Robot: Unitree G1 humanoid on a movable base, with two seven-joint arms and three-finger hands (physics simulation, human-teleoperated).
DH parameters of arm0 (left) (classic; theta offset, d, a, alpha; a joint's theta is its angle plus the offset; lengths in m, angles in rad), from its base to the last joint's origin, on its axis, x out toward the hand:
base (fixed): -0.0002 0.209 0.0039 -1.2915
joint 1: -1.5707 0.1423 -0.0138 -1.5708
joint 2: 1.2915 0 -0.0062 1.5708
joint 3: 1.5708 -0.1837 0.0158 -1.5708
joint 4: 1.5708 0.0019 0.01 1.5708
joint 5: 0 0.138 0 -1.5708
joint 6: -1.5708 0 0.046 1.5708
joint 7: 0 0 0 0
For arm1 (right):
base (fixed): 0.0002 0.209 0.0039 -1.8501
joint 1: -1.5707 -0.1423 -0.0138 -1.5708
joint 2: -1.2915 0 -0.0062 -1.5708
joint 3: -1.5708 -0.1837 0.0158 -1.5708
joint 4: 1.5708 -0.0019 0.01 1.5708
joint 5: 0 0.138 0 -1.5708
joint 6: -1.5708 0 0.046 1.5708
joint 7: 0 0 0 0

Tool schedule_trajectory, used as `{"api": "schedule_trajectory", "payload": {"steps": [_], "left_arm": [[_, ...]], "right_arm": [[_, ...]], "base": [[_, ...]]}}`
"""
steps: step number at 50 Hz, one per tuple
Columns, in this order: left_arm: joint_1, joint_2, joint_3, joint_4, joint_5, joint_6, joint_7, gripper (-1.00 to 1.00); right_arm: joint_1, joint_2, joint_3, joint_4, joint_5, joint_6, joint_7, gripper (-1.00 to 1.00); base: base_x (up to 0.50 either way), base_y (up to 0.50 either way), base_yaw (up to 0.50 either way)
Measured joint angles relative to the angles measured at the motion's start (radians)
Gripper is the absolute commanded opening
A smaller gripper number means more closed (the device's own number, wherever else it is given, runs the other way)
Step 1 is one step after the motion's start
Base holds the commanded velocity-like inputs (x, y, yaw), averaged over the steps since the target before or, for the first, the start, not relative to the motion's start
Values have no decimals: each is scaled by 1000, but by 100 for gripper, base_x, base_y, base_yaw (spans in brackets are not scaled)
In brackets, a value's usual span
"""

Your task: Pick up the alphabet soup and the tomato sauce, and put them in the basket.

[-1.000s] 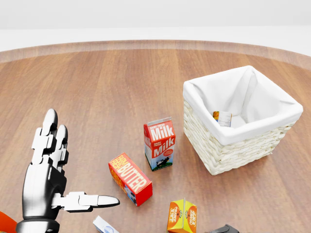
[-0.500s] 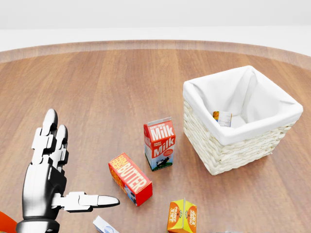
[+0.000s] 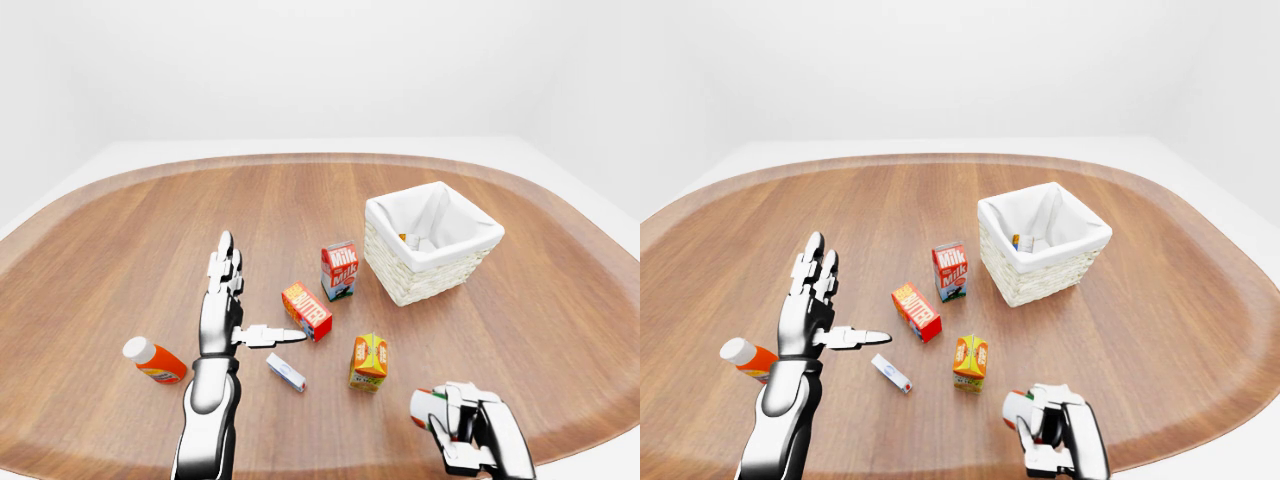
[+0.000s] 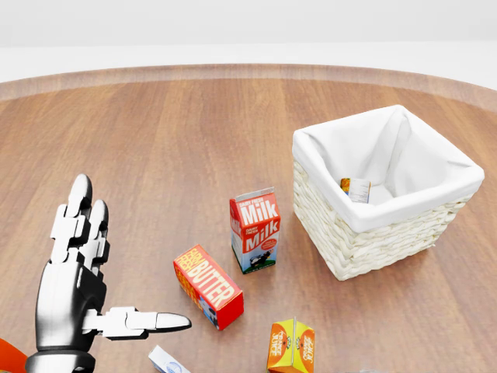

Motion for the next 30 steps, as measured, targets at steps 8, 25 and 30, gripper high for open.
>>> {"api": "schedule_trajectory", "payload": {"steps": [8,25,30], "left_arm": [[0,0,0,0,0,0,0,100],[0,0,0,0,0,0,0,100],[0,0,0,0,0,0,0,100]], "right_arm": [[21,59,-45,-53,16,0,47,-100],[6,160,-118,-175,6,0,127,-100],[-7,178,-134,-211,-7,0,137,-100]], "base": [[0,0,0],[0,0,0],[0,0,0]]}}
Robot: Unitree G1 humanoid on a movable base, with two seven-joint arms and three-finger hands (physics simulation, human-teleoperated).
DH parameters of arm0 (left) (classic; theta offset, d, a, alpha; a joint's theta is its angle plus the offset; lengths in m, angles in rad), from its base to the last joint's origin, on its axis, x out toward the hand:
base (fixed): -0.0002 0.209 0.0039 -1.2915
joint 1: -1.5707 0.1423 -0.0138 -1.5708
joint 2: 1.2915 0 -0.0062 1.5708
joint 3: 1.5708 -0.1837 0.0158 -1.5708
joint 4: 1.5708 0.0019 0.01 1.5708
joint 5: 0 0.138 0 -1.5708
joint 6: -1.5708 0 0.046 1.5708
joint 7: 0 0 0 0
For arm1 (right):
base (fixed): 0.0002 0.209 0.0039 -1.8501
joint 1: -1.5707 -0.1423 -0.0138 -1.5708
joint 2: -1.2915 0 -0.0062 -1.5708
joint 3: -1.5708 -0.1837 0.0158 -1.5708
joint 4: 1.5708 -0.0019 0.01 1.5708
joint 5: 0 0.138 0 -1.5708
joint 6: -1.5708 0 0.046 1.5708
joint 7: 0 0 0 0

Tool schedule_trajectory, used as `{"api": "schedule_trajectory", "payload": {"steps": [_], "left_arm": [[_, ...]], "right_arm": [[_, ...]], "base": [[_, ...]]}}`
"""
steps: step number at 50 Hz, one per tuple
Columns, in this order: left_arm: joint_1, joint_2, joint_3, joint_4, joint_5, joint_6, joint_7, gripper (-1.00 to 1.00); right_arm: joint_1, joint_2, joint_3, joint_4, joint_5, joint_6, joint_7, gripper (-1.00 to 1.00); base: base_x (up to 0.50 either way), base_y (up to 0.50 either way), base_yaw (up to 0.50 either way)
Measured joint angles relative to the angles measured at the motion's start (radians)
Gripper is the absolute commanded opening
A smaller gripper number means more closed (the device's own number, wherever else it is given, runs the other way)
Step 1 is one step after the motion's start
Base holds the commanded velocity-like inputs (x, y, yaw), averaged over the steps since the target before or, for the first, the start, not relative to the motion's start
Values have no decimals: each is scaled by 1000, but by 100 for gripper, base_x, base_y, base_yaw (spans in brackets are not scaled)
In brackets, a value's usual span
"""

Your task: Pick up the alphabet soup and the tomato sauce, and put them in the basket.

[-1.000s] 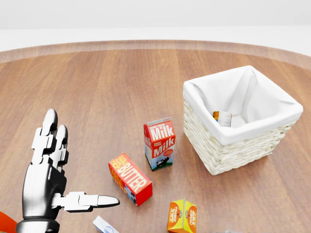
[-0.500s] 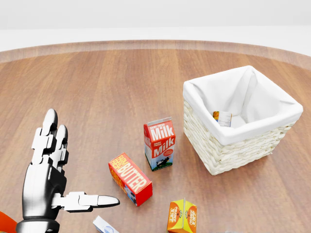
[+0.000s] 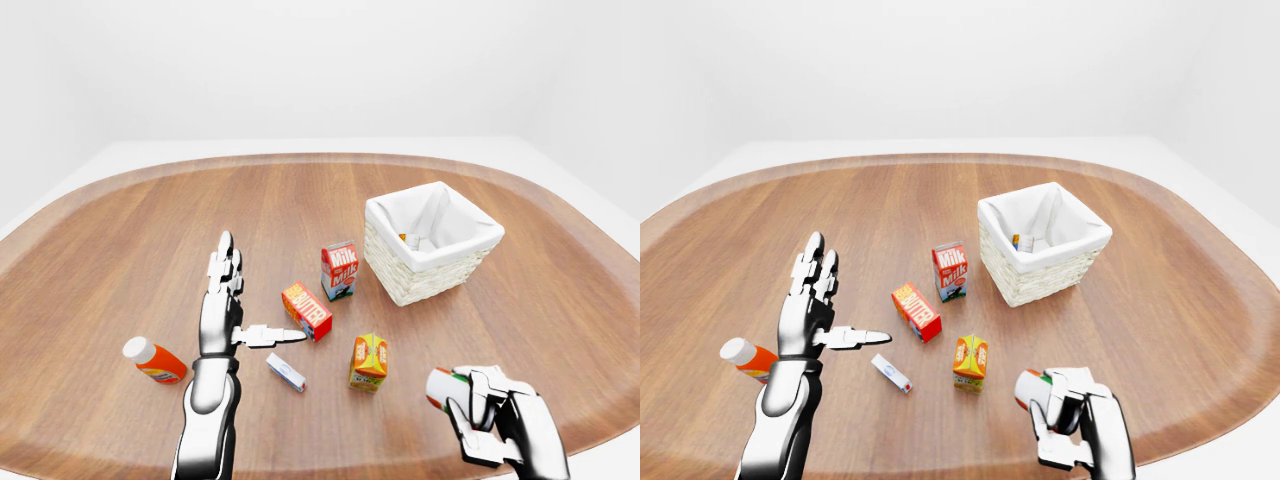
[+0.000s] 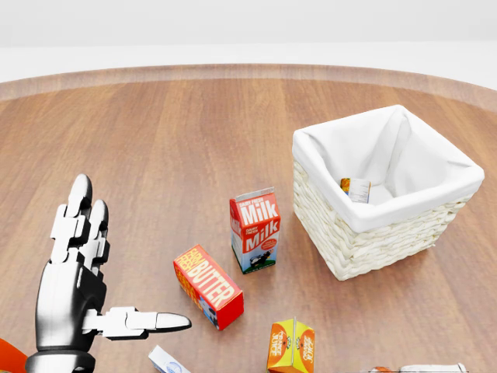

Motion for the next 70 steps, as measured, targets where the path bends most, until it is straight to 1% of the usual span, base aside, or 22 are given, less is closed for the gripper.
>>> {"api": "schedule_trajectory", "payload": {"steps": [12,20,27,37,49,62,70], "left_arm": [[0,0,0,0,0,0,0,100],[0,0,0,0,0,0,0,100],[0,0,0,0,0,0,0,100],[0,0,0,0,0,0,0,100],[0,0,0,0,0,0,0,100],[-2,1,-1,9,-1,0,-4,100],[-2,0,-1,13,-2,0,-5,100]], "right_arm": [[-43,18,-25,-74,-35,0,9,-100],[-74,10,-27,-102,-59,0,-2,-100],[-98,-8,-9,-122,-98,0,-32,-100],[-155,-69,48,-144,-200,0,-131,-100],[-223,-158,125,-134,-375,0,-308,-100],[-296,-230,196,-118,-515,0,-424,-100],[-342,-266,252,-93,-637,0,-494,-100]], "base": [[0,0,0],[0,0,0],[0,0,0],[0,0,0],[0,0,0],[0,0,0],[0,0,0]]}}
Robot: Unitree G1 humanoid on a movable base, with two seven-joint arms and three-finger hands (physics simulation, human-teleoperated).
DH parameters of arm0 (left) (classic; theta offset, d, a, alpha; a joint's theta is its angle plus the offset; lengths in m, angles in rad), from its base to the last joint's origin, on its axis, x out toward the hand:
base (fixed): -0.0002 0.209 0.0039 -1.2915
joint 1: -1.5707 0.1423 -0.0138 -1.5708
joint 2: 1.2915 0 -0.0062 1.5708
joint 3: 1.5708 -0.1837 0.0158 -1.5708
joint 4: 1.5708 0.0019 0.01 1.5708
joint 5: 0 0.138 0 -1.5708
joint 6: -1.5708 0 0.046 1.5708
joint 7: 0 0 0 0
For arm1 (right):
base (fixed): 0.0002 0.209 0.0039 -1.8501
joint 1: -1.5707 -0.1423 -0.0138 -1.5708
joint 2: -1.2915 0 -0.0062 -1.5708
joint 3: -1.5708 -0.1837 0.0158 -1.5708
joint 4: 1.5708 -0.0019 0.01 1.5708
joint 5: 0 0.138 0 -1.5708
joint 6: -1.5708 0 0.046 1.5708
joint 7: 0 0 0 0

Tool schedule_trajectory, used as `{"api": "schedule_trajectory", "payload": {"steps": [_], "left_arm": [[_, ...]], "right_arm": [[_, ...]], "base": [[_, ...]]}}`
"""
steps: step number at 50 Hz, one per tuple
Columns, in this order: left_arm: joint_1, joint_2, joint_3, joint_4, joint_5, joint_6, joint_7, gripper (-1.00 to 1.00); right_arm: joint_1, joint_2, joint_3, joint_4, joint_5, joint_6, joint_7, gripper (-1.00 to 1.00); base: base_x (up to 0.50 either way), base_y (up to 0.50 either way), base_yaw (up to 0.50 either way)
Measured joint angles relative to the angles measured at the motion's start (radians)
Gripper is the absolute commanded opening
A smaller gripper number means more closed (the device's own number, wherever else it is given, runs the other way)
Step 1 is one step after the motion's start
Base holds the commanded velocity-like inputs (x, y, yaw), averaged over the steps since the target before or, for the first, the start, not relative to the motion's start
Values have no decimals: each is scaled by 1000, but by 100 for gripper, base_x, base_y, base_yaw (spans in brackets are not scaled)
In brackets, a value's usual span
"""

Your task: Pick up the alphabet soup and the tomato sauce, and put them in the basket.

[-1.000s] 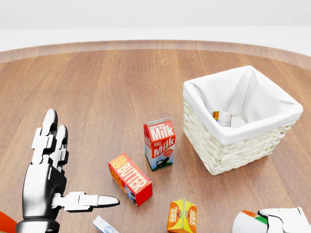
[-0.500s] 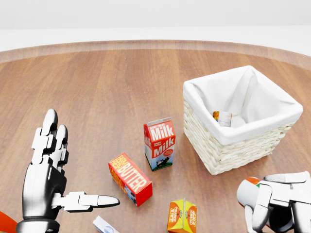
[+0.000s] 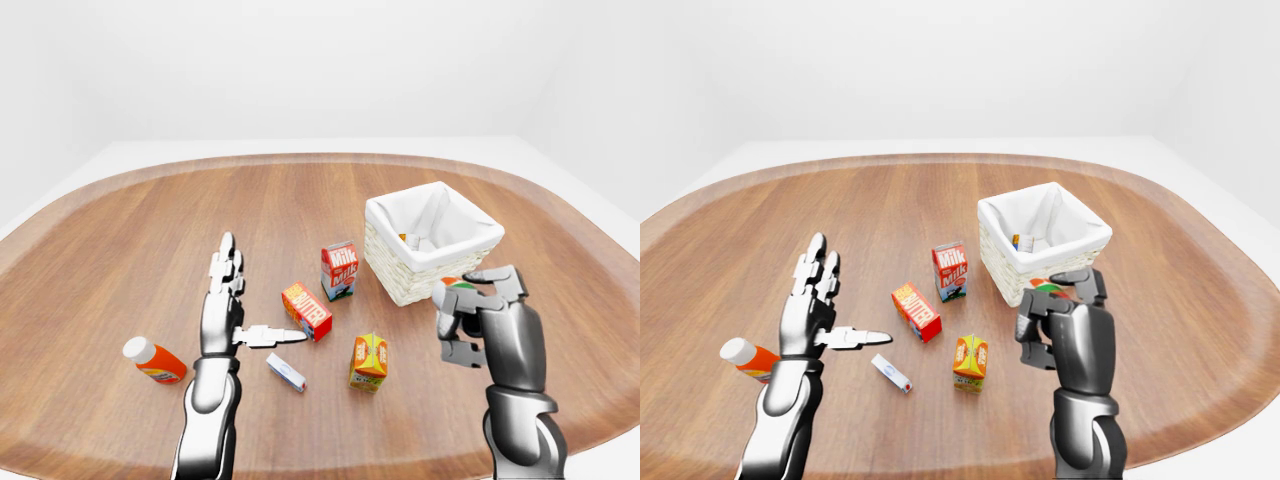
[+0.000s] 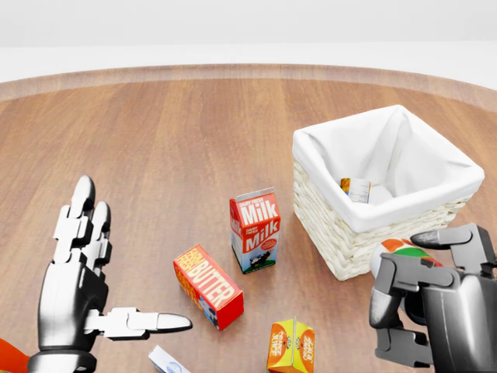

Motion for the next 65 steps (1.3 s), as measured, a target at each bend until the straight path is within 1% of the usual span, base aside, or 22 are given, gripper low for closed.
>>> {"api": "schedule_trajectory", "payload": {"steps": [13,20,35,45,56,65], "left_arm": [[-4,0,2,5,-3,0,0,100],[-5,0,2,9,-2,0,0,100],[-2,0,0,7,-3,0,-3,100],[2,0,-2,3,-2,0,-5,100],[4,1,-1,0,-4,0,-8,100],[5,1,-1,-2,-6,0,-11,100]], "right_arm": [[-56,-43,85,43,-215,4,-111,-100],[-79,-56,116,53,-330,27,-160,-100],[-159,-71,154,100,-508,99,-214,-100],[-242,-73,167,148,-573,139,-202,-100],[-365,-78,157,210,-600,175,-151,-100],[-461,-89,135,259,-612,175,-105,-100]], "base": [[0,0,0],[0,0,0],[0,0,0],[0,0,0],[0,0,0],[0,0,0]]}}
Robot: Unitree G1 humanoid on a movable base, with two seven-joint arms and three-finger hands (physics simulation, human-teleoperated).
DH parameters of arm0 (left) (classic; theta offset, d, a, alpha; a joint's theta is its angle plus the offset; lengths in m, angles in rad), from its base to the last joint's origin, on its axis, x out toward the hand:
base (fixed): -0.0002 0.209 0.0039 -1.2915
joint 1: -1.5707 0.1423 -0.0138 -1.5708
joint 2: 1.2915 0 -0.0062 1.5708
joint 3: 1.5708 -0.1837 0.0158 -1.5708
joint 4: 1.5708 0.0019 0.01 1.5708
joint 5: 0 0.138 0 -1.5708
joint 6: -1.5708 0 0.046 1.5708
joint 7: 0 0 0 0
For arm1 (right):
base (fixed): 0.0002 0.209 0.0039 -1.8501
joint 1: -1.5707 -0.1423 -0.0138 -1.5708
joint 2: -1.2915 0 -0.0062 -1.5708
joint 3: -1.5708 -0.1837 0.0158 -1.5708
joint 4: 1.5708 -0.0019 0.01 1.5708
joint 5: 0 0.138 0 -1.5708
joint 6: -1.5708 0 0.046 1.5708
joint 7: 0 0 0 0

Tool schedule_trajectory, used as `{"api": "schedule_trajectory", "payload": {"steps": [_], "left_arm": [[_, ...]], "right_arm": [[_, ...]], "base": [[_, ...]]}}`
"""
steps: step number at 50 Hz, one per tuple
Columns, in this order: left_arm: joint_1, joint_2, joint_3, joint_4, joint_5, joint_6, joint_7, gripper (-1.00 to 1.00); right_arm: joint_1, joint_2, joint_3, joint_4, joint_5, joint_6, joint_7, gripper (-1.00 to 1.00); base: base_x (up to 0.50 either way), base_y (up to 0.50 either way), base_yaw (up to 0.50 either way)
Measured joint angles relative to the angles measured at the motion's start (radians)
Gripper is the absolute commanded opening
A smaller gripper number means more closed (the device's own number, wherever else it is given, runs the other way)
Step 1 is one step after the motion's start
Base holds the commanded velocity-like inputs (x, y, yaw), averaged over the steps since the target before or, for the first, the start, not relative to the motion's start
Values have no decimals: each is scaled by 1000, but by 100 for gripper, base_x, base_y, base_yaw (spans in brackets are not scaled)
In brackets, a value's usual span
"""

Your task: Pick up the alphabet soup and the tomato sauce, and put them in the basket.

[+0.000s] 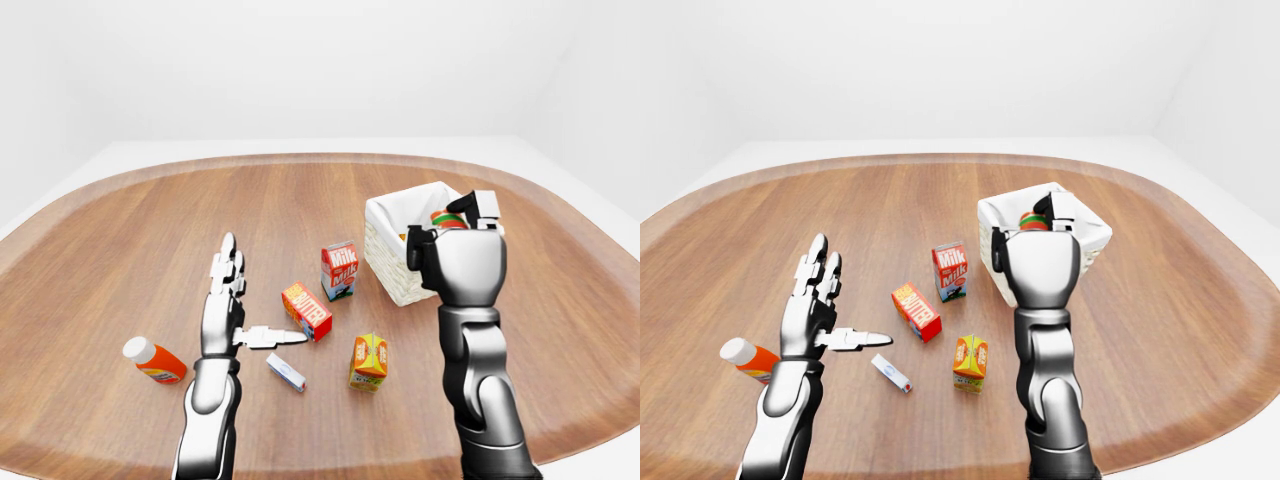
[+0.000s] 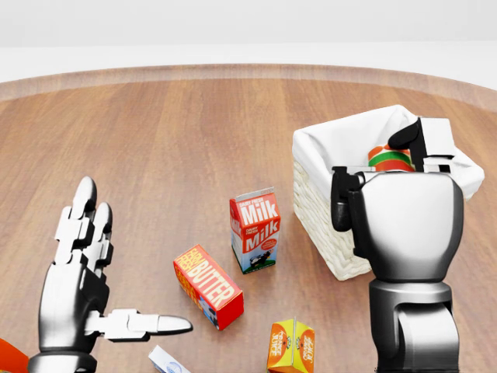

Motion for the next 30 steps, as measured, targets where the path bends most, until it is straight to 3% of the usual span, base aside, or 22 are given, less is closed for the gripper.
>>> {"api": "schedule_trajectory", "payload": {"steps": [14,30], "left_arm": [[-3,-1,-1,4,0,0,3,100],[-7,-2,0,9,-1,0,10,100]], "right_arm": [[-187,-43,-41,163,6,0,52,-100],[-424,-115,-69,494,69,0,27,-100]], "base": [[0,0,0],[0,0,0]]}}
